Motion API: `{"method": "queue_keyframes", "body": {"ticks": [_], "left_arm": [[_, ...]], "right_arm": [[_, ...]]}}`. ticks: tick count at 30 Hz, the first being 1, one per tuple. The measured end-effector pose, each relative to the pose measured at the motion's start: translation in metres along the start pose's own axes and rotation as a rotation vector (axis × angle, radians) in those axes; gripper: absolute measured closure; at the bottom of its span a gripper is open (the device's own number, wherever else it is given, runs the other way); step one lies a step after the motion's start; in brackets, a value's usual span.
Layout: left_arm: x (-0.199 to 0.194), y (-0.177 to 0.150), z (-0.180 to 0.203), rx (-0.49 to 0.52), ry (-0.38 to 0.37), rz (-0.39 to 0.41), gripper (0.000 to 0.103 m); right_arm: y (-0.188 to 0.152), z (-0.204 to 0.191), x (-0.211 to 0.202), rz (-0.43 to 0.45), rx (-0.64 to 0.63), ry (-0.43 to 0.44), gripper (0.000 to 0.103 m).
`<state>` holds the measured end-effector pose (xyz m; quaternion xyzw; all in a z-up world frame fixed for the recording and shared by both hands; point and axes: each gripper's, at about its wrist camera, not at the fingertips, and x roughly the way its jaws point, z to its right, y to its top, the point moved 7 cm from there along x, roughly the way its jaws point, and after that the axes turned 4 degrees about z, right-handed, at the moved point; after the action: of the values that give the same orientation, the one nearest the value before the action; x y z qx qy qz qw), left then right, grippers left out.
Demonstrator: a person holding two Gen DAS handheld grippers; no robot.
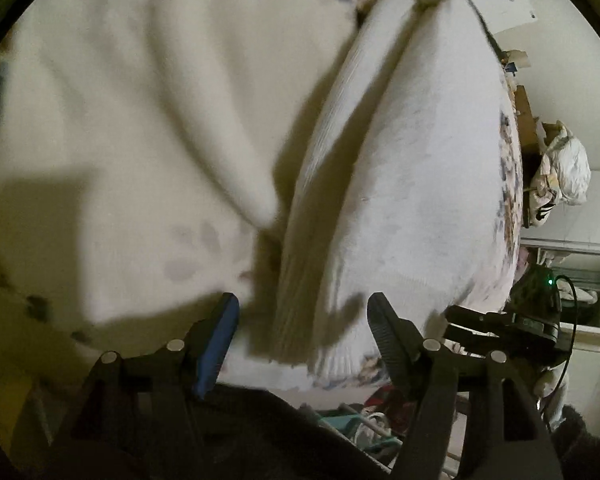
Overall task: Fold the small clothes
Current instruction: 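Grasp the sweater hem with the left tool while the right tool holds the folded side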
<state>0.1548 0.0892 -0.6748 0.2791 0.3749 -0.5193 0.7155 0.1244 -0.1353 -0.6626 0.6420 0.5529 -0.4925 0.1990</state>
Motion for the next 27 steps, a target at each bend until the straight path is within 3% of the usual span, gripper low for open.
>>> {"method": "queue_keyframes", "body": {"ticks": [4, 5, 6, 7, 9, 11, 12, 13, 20, 27], "left_arm": [[0.006, -0.001, 0.013, 0.066, 0.020, 0.034, 0.038], [0.007, -0.002, 0.021, 0.094, 0.033, 0.046, 0.045], [0.005, -0.005, 0.021, 0.111, 0.038, 0.049, 0.061], [0.009, -0.007, 0.026, 0.134, 0.060, 0.038, 0.086], [0.013, -0.009, 0.034, 0.165, 0.100, 0.039, 0.086], [0.011, -0.010, 0.032, 0.163, 0.125, 0.041, 0.088], [0.010, -0.010, 0.035, 0.154, 0.130, 0.042, 0.088], [0.005, -0.012, 0.036, 0.141, 0.130, 0.047, 0.089], [-0.047, -0.007, 0.073, 0.063, 0.042, 0.084, 0.090], [-0.092, 0.054, 0.133, 0.007, -0.106, 0.173, 0.090]], "right_arm": [[0.007, 0.003, 0.008, 0.001, 0.049, 0.100, 0.032], [0.007, 0.002, 0.009, 0.001, 0.048, 0.110, 0.032], [0.009, 0.004, 0.014, 0.001, 0.044, 0.114, 0.032], [0.009, 0.004, 0.014, 0.001, 0.039, 0.120, 0.032], [0.007, -0.002, 0.018, 0.002, 0.023, 0.115, 0.035], [0.007, -0.004, 0.021, 0.009, 0.007, 0.084, 0.057], [0.008, 0.002, 0.020, 0.006, 0.003, 0.064, 0.080], [0.008, 0.004, 0.021, 0.000, 0.008, 0.065, 0.088], [-0.008, -0.010, -0.019, 0.037, 0.020, 0.179, 0.093], [0.011, -0.048, -0.103, 0.101, 0.012, 0.363, 0.094]]}}
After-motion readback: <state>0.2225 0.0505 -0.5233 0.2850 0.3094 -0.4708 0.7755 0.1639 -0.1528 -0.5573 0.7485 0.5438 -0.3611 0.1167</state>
